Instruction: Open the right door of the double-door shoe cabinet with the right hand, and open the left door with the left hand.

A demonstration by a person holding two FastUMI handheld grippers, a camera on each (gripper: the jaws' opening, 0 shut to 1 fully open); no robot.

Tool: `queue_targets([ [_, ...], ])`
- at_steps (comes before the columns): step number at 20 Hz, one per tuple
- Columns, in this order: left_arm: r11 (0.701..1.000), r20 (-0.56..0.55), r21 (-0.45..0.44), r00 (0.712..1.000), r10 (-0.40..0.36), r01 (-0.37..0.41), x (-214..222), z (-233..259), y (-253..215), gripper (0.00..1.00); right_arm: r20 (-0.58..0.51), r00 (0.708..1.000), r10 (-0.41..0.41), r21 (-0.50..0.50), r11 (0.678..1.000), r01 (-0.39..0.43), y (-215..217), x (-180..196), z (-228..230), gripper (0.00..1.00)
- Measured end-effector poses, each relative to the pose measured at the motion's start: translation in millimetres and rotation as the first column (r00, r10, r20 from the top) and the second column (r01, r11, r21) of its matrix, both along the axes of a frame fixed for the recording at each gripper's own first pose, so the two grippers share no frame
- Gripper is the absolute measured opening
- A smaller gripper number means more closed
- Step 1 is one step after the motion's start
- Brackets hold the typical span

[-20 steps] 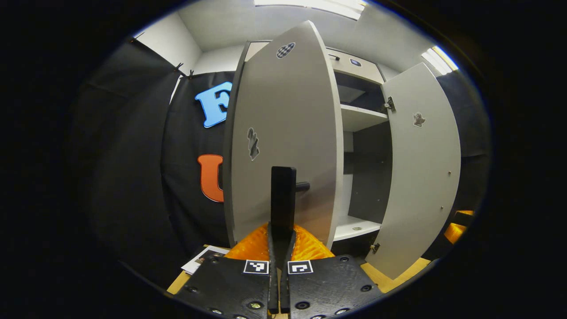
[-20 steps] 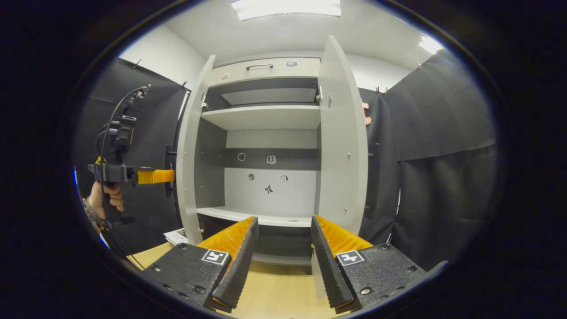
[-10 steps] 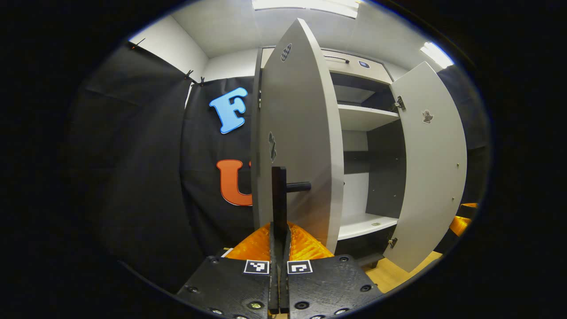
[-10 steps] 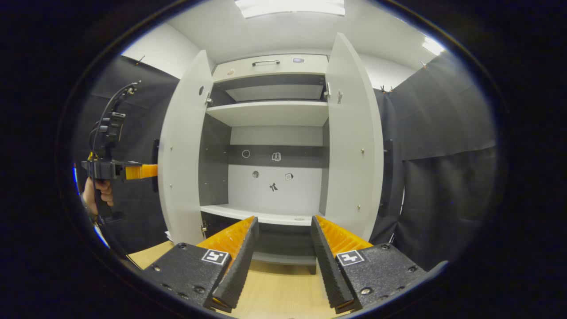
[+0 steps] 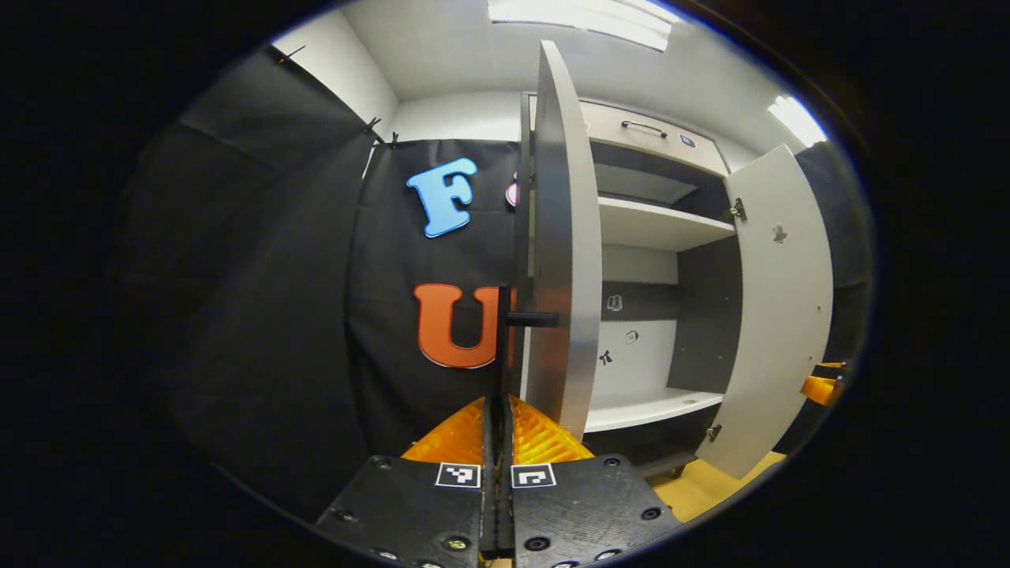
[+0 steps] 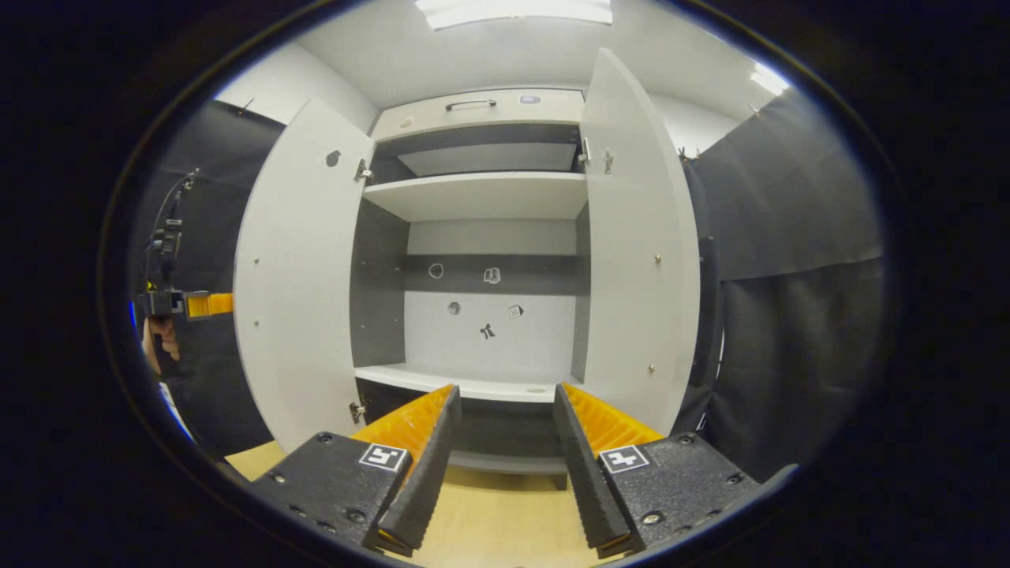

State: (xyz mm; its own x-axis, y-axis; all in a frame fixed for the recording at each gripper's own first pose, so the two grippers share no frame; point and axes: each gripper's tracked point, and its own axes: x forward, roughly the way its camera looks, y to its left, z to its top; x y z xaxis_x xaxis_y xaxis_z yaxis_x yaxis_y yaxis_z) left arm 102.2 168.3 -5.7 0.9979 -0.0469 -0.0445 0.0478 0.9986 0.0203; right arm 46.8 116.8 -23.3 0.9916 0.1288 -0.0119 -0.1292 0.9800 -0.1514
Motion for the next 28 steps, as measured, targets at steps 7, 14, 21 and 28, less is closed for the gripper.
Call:
queue_targets([
  [7, 0.984, 0.033, 0.176, 0.999, 0.02, -0.026, -46.1, 8.9, -26.2, 0.0, -0.003, 0.999, -0.052, 0.02, 0.998, 0.052, -11.9, 4.3, 2.6, 0.75],
  [14, 0.989, 0.002, -0.035, 0.989, -0.146, 0.146, -23.0, -3.7, -155.7, 0.0, 0.023, 0.997, -0.073, 0.044, 0.996, 0.072, -10.9, 3.9, 20.0, 0.75],
  [21, 0.992, -0.018, -0.033, 0.992, -0.126, 0.125, -8.5, -23.3, -189.1, 0.45, 0.061, 0.995, -0.083, 0.024, 0.996, 0.081, -17.4, -4.0, 26.9, 0.75],
  [28, 0.993, 0.047, -0.014, 0.992, -0.114, 0.114, -15.6, -0.9, -196.4, 0.88, 0.077, 0.994, -0.074, 0.027, 0.997, 0.073, -14.6, -7.2, 28.4, 0.75],
])
